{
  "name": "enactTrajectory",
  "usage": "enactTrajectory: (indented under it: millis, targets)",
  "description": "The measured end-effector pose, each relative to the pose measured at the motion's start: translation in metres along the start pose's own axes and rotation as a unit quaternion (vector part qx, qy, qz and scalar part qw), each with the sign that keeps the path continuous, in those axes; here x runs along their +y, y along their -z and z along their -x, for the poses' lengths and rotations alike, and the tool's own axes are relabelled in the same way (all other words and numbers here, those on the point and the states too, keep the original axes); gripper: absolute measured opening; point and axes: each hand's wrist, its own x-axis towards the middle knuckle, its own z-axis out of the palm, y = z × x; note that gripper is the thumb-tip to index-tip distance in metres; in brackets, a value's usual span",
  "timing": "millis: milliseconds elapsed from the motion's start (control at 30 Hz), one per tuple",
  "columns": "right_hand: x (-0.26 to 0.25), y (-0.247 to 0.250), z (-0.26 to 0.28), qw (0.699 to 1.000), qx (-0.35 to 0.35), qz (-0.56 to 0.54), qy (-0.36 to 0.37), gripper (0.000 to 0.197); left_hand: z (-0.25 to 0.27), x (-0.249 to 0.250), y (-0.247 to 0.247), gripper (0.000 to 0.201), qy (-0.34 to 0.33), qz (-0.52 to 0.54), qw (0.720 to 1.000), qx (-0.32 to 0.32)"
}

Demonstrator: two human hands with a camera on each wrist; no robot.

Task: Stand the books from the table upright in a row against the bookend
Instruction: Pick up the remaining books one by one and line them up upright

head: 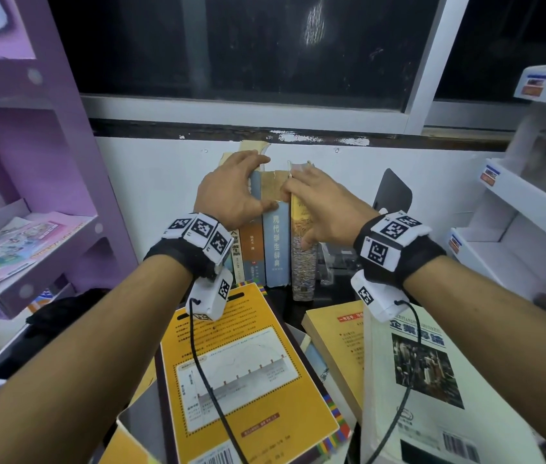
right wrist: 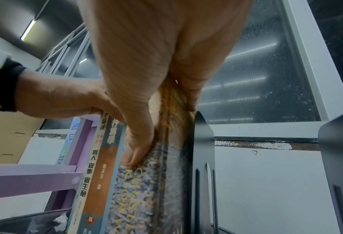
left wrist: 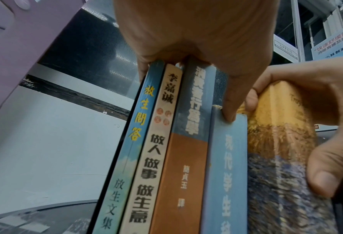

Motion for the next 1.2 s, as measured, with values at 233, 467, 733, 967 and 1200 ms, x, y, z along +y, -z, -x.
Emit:
enactTrajectory:
  millis: [233, 467, 733, 967, 1200]
  targets:
    - [0.005, 0.0, -0.001, 1.0, 0.021, -0.008, -0.02, 0.072, 0.0, 0.003, -0.001, 0.076, -0.003, -0.006, 1.0, -0.003]
    - [0.01, -0.004, -0.009, 0.999, 0.023, -0.002, -0.036, 0.073, -0.002, 0.006, -0.002, 0.075, 0.001, -0.006, 1.0, -0.004]
    - [0.015, -0.008, -0.006, 0.999, 0.042, -0.011, -0.016, 0.073, -0.003, 0.008, -0.002, 0.076, -0.003, -0.002, 1.0, -0.011]
    - [0.018, -0.007, -0.003, 0.999, 0.044, -0.016, -0.025, 0.073, -0.004, 0.013, -0.005, 0.075, -0.004, -0.001, 1.0, -0.019]
    - [0.021, -0.006, -0.003, 0.998, 0.04, -0.019, -0.042, 0.074, -0.006, 0.017, -0.006, 0.074, -0.005, -0.009, 1.0, -0.019]
